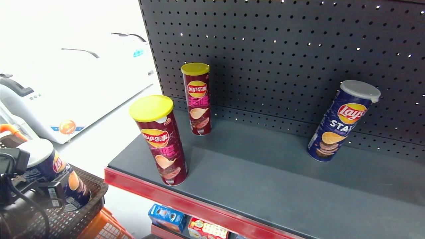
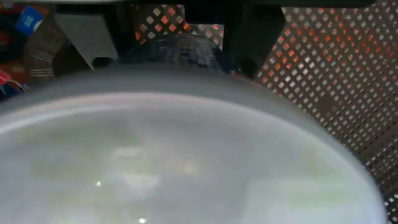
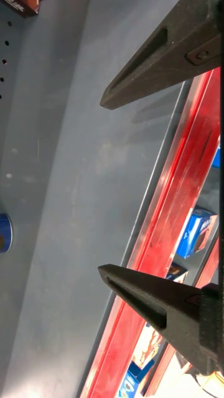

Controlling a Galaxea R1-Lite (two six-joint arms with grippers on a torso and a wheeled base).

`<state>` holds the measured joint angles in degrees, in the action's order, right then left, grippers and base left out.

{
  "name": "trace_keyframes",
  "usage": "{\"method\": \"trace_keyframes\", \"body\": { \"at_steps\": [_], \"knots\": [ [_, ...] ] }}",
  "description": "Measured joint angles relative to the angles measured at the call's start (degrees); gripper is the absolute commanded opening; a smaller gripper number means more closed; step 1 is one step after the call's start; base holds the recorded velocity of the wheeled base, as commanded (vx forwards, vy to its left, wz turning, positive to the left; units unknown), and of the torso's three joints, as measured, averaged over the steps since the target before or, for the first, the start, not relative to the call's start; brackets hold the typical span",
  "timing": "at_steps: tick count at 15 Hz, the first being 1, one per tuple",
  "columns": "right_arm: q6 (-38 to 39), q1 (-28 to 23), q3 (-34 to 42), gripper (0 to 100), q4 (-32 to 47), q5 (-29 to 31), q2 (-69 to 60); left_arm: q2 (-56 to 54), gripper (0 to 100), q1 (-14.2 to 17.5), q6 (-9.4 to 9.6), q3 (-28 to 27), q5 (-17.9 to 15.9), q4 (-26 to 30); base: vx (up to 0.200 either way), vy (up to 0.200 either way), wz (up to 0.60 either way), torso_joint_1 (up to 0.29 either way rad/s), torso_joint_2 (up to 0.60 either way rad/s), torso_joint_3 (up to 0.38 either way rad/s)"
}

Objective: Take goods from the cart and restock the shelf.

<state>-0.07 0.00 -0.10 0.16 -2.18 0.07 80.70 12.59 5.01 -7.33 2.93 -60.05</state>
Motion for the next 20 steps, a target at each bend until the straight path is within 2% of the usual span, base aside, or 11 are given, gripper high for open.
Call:
{"method": "trace_keyframes", "body": {
  "at_steps": [2,4,7,9,11,13,20],
  "knots": [
    [0.0,0.0,0.0,100,0.0,0.0,0.0,-5.4,0,-1.9,0.79,-0.9,-0.8,4.9,0.000,0.000,0.00,0.000,0.00,0.000],
    [0.0,0.0,0.0,100,0.0,0.0,0.0,-11.3,0,-4.1,1.30,-2.5,-1.0,12.2,0.000,0.000,0.00,0.000,0.00,0.000],
    [0.0,0.0,0.0,100,0.0,0.0,0.0,-21.2,0,-8.3,1.50,-7.1,-1.1,29.6,0.000,0.000,0.00,0.000,0.00,0.000],
    [0.0,0.0,0.0,100,0.0,0.0,0.0,-27.3,0,-12.3,1.50,-10.1,-1.1,37.1,0.000,0.000,0.00,0.000,0.00,0.000],
    [0.0,0.0,0.0,100,0.0,0.0,0.0,-31.0,0,-14.7,1.45,-11.8,-1.2,38.0,0.000,0.000,0.00,0.000,0.00,0.000],
    [0.0,0.0,0.0,100,0.0,0.0,0.0,-32.7,0,-15.6,1.44,-13.6,-2.0,38.3,0.000,0.000,0.00,0.000,0.00,0.000],
    [0.0,0.0,0.0,100,0.0,0.0,0.0,-33.5,0,-16.1,1.23,-14.3,-2.3,38.4,0.000,0.000,0.00,0.000,0.00,0.000]
  ]
}}
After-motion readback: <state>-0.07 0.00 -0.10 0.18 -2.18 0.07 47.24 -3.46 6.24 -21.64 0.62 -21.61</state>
